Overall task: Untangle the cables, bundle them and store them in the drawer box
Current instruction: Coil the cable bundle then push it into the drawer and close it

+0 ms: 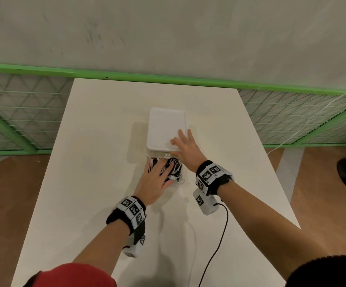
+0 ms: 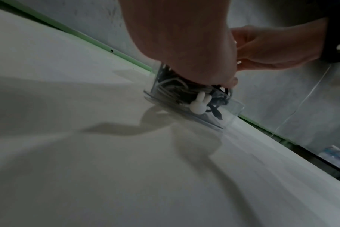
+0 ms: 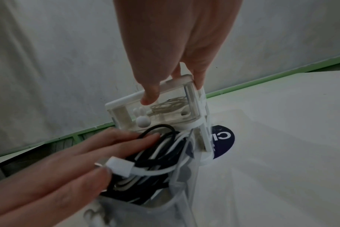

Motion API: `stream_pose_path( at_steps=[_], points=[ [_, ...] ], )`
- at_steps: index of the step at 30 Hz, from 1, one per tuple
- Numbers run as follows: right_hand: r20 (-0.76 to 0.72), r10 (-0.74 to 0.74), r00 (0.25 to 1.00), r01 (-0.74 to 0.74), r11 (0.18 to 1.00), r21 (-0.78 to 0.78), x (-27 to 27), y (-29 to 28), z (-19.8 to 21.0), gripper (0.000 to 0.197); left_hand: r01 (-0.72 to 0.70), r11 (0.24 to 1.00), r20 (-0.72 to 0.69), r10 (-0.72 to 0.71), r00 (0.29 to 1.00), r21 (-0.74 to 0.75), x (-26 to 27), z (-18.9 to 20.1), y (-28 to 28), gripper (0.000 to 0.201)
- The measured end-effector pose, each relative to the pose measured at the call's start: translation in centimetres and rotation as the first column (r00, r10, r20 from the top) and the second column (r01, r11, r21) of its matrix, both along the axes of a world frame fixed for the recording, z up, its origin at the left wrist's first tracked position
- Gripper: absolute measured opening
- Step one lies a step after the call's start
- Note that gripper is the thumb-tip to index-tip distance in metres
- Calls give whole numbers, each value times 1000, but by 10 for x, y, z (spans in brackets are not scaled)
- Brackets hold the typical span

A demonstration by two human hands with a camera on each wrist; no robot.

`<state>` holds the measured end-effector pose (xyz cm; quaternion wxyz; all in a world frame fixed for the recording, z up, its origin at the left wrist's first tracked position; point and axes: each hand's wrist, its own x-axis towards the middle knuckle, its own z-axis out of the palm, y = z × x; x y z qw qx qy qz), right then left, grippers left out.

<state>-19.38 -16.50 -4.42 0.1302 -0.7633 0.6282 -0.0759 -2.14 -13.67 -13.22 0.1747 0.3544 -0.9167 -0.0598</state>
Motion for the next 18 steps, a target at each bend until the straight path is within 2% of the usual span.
stream_pose_path(
  at_steps=[2, 4, 7, 9, 12, 15, 18],
  points=[
    [12, -18, 1000, 18, 1000, -2, 1, 1, -2, 31, -25, 999, -32, 24, 999, -31, -1, 0, 3, 60],
    [18, -26, 999, 27, 999, -19, 3, 2, -4, 31, -37, 999, -149, 31, 988, -37, -3, 0, 2, 53],
    [37, -41, 998, 42, 999, -30, 4, 4, -8, 31, -80, 991, -397, 117, 911, 107, -7, 1, 2, 36],
    [26, -43, 999, 44, 998, -41, 3, 4, -9, 31, -99, 975, -504, 188, 843, 199, -9, 1, 3, 31],
    [26, -35, 999, 36, 998, -52, 4, 3, -10, 30, -137, 961, -554, 253, 793, 242, -13, 2, 4, 33],
    [33, -39, 999, 40, 998, -51, 4, 4, -10, 30, -184, 970, -585, 241, 774, 157, -16, -1, 6, 14],
    [30, -37, 999, 38, 997, -60, 5, 7, -7, 30, -237, 971, -552, 209, 807, 22, -18, -3, 5, 14]
  ],
)
